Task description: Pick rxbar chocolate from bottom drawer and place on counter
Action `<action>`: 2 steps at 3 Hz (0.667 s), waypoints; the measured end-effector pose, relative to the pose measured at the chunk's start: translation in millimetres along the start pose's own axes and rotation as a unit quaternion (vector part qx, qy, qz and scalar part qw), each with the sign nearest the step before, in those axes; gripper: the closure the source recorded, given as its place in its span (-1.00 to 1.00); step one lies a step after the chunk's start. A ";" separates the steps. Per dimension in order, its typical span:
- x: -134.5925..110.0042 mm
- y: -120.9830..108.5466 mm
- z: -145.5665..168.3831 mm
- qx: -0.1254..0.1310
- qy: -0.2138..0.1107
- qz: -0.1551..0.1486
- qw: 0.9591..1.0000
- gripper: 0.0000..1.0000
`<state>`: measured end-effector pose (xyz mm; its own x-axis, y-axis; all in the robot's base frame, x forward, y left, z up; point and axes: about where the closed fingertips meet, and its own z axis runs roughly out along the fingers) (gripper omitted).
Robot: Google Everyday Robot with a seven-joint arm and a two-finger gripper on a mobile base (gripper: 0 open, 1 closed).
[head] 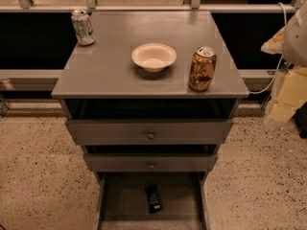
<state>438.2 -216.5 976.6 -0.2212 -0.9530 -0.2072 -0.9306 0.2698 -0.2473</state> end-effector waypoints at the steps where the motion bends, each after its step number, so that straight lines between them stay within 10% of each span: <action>1: 0.0 0.0 0.0 0.000 0.000 0.000 1.000 -1.00; 2: -4.3 9.4 7.1 0.013 -0.002 0.014 1.000 -1.00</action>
Offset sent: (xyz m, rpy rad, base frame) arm -0.0189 0.0235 -0.0317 0.0184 -0.0498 -0.1017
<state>432.4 -208.9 968.5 -0.2460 -0.9446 -0.2172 -0.9165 0.2996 -0.2649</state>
